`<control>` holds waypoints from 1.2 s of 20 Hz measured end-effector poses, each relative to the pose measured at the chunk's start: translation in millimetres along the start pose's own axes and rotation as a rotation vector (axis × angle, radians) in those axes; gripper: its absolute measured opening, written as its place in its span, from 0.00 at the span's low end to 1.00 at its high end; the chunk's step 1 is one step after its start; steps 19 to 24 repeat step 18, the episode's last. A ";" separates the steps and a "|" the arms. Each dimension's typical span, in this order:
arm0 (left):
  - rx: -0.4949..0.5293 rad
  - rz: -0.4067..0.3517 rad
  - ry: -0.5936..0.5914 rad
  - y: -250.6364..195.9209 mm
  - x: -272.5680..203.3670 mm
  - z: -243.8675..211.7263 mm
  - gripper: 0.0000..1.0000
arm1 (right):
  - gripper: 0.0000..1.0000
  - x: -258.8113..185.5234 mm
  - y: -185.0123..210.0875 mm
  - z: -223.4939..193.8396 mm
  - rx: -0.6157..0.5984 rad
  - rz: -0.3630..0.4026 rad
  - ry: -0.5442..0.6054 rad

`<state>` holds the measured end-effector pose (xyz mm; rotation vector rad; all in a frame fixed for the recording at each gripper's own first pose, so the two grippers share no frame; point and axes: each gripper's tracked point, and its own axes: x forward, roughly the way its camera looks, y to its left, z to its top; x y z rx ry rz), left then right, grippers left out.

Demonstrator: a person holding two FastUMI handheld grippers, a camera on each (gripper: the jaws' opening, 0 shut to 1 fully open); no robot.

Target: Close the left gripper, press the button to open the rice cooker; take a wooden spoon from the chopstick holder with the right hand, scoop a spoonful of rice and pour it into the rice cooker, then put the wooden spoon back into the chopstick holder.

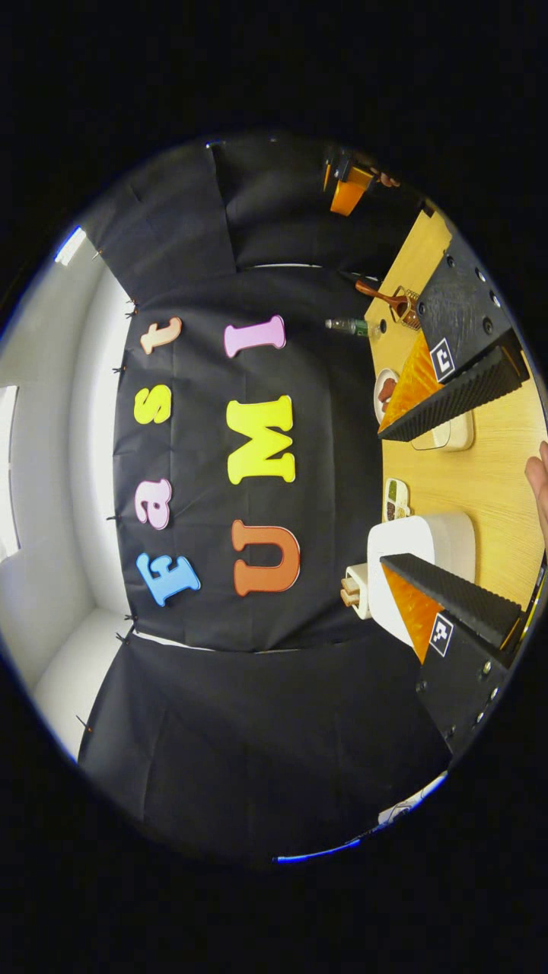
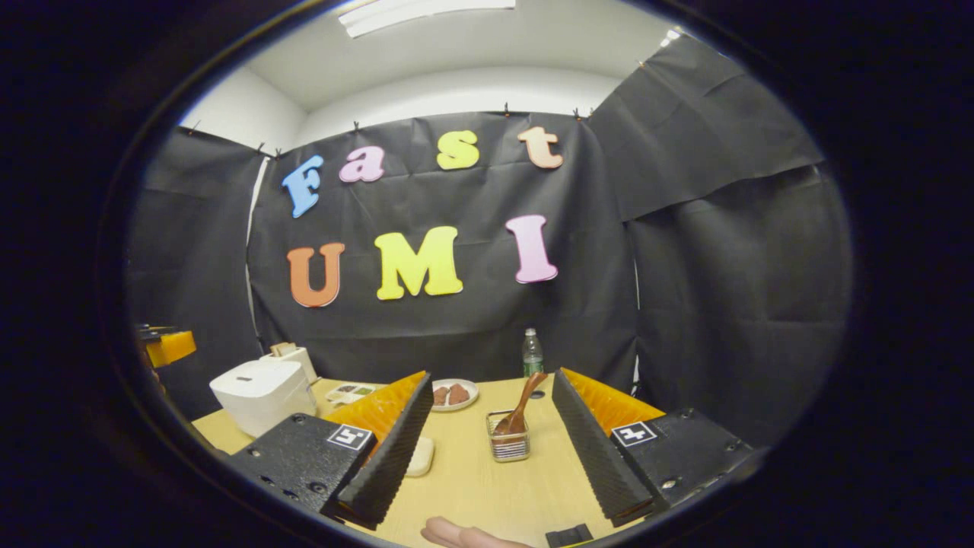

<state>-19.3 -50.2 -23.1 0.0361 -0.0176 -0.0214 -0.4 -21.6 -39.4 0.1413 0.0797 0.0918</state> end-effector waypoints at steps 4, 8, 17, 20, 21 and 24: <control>-0.011 -0.010 0.006 -2.9 -7.9 -18.7 0.97 | 0.99 -0.3 18.4 4.9 -0.015 0.025 0.000; -0.025 -0.034 0.002 -9.3 -19.3 -21.0 0.97 | 0.95 -3.4 31.8 7.9 -0.033 0.041 -0.005; 0.033 -0.090 -0.026 -24.0 -25.6 -26.4 0.96 | 0.95 -31.8 39.9 14.7 -0.066 0.030 -0.045; 0.035 -0.084 -0.024 -21.7 -25.5 -28.0 0.96 | 1.00 -35.2 42.9 15.0 -0.075 0.038 -0.050; 0.035 -0.084 -0.024 -21.7 -25.5 -28.0 0.96 | 1.00 -35.2 42.9 15.0 -0.075 0.038 -0.050; 0.035 -0.084 -0.024 -21.7 -25.5 -28.0 0.96 | 1.00 -35.2 42.9 15.0 -0.075 0.038 -0.050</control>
